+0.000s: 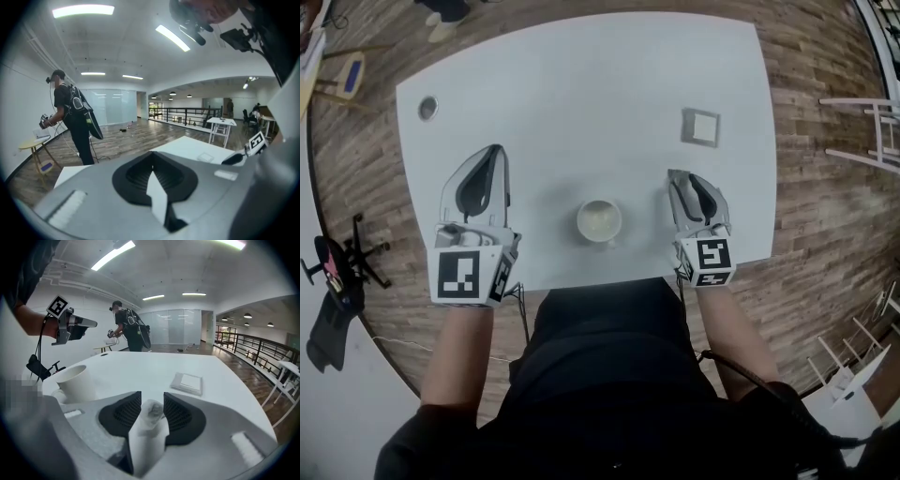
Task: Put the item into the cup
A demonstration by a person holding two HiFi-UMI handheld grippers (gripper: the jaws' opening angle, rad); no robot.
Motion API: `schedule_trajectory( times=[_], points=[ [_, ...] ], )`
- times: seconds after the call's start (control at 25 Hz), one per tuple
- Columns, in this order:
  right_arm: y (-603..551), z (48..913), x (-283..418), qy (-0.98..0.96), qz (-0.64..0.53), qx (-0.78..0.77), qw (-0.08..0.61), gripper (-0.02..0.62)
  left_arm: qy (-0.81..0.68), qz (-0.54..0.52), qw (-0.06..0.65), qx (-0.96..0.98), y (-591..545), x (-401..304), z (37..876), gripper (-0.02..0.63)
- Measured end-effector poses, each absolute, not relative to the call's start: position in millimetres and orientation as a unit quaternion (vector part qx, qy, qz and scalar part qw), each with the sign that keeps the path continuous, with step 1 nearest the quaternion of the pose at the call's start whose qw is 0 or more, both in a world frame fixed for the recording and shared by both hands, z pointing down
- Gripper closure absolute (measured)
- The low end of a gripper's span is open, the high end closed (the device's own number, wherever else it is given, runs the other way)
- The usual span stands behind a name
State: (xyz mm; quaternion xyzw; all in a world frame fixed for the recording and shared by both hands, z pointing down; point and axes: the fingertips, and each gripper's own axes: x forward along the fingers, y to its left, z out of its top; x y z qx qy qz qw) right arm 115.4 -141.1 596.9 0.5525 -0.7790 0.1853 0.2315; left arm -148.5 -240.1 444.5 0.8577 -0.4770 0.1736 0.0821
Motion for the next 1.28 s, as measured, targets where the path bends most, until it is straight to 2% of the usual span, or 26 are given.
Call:
schedule_trajectory(
  times=[0.52, 0.76, 1.28],
  points=[
    [-137.7, 617.0, 118.0, -0.758, 0.217, 0.567, 0.239, 0.448, -0.468, 0.193, 0.082, 0.859, -234.5, -149.9, 450.8, 0.598],
    [-137.9, 617.5, 124.1, -0.752, 0.218, 0.573, 0.242, 0.519, -0.469, 0.19, 0.079, 0.859, -233.0, -148.3, 446.5, 0.598],
    [-142.1, 603.0, 125.7, -0.763, 0.208, 0.568, 0.229, 0.554, -0.483, 0.177, 0.089, 0.853, -226.2, -153.4, 437.3, 0.598]
  ],
)
